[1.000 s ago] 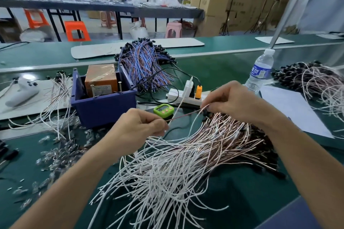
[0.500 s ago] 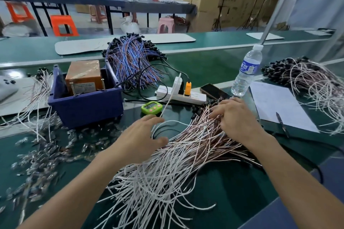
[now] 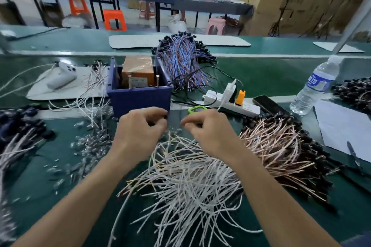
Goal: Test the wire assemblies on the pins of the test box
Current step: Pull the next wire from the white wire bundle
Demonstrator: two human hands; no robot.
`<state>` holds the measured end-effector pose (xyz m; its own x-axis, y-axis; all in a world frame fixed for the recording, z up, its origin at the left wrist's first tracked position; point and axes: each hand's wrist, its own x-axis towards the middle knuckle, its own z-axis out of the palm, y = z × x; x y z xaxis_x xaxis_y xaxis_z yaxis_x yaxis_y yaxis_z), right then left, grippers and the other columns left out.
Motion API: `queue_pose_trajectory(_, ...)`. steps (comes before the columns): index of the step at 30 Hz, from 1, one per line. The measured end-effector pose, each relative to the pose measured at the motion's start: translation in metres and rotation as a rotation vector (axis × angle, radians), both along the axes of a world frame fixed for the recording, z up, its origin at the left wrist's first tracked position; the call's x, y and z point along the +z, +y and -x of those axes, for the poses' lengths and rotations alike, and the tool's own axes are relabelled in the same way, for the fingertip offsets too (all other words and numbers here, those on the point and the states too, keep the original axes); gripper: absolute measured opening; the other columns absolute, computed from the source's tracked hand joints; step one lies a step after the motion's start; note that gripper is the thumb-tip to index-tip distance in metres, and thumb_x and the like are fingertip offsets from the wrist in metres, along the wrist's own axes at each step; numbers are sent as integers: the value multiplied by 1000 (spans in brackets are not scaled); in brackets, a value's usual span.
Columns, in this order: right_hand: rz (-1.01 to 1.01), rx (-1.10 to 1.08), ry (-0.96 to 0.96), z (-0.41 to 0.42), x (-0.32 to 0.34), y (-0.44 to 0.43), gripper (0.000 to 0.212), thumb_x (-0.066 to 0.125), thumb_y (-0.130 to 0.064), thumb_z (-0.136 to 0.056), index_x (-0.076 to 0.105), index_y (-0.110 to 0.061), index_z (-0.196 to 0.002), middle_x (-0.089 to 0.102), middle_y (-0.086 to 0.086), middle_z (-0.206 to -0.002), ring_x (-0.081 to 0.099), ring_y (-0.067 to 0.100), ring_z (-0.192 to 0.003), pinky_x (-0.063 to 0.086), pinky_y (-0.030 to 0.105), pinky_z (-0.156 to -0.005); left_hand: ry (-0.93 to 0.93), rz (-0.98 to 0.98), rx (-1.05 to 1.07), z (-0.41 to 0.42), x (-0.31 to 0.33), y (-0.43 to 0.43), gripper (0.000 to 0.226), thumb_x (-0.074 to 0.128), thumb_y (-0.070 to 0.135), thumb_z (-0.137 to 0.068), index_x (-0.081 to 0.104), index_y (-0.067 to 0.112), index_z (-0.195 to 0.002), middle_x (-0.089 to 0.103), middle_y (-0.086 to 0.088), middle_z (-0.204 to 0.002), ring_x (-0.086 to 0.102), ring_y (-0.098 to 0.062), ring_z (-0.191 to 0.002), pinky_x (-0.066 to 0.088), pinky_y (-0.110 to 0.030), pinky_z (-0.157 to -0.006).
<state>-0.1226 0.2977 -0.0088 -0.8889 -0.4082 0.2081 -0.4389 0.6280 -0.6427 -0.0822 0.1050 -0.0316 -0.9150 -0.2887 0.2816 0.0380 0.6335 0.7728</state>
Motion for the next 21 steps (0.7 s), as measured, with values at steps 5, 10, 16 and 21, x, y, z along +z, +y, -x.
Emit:
queue_pose_trajectory(5,64,175,-71,-1,14,-83,15,71,-29,-94,81,-25,-84,75,-9,-71,67,9,-71,52,24,-63,21,-69,361,-47,17,-96,15,77,40,-88,76,44,-74,69,30,-65,64,4,-56,46,-15,-48)
queue_pose_trajectory(10,-100,455,-179,-18,13,-185,34,67,-45,-97,76,-13,-89,73,3,-73,57,13,-55,47,28,-52,11,-59,759,-125,17,-184,19,74,32,-89,75,39,-71,69,26,-61,63,6,-58,45,-20,-55)
queue_pose_trajectory(16,-371,671,-84,-40,8,-278,21,62,-25,-100,76,-19,-114,77,4,-106,70,13,-88,57,27,-83,-133,51,901,-187,-3,-226,21,76,19,-87,79,40,-88,77,12,-81,64,-5,-61,46,-26,-63)
queue_pose_trajectory(21,-481,688,-3,-51,-9,-320,43,61,-4,-91,68,-21,-130,71,5,-126,65,27,-115,53,40,-103,-105,10,846,-189,-11,-225,25,73,13,-88,79,36,-96,63,37,-66,57,24,-69,37,2,-59)
